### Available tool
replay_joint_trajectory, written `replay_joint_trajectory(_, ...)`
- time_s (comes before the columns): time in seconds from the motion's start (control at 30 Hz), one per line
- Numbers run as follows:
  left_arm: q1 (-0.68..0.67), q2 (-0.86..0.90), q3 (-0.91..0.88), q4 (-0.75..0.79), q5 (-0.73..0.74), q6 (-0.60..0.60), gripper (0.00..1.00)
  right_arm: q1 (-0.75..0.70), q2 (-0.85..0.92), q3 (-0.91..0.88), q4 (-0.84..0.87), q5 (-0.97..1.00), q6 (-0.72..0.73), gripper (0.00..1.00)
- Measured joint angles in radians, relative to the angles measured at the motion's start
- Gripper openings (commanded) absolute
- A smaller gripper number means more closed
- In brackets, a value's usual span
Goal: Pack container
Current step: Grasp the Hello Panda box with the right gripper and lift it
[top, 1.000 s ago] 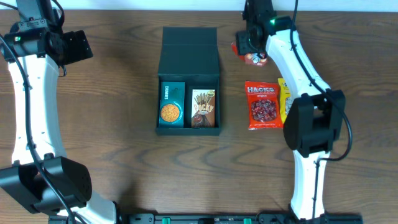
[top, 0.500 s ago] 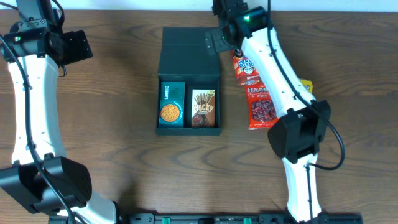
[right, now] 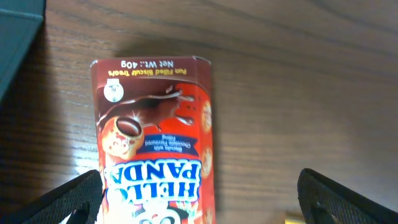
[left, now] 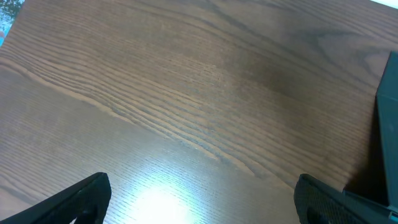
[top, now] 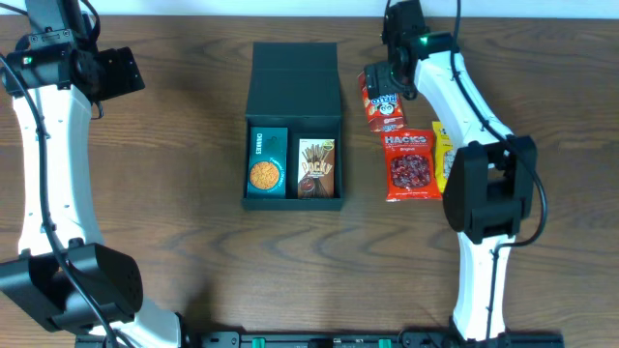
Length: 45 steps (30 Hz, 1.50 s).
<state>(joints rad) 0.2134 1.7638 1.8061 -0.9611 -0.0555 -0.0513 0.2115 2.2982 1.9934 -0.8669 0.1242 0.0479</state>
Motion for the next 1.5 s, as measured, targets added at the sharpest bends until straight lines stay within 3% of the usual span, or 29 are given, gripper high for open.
replay_joint_trajectory(0.4,0.000,0.000,0.000,0.000,0.000,0.000,0.95,0.006,0.001,-0.129,0.101,-0.069,-0.038,0.99)
replay_joint_trajectory(0.87,0.000,0.000,0.000,0.000,0.000,0.000,0.95,0.009,0.057,-0.138,0.134,-0.100,-0.056,0.99)
replay_joint_trajectory(1.13,0.000,0.000,0.000,0.000,0.000,0.000,0.95,0.011,0.057,-0.138,0.140,-0.103,-0.061,0.79)
replay_joint_trajectory(1.5,0.000,0.000,0.000,0.014,0.000,0.000,0.95,0.017,0.057,-0.128,0.100,-0.103,-0.060,0.75)
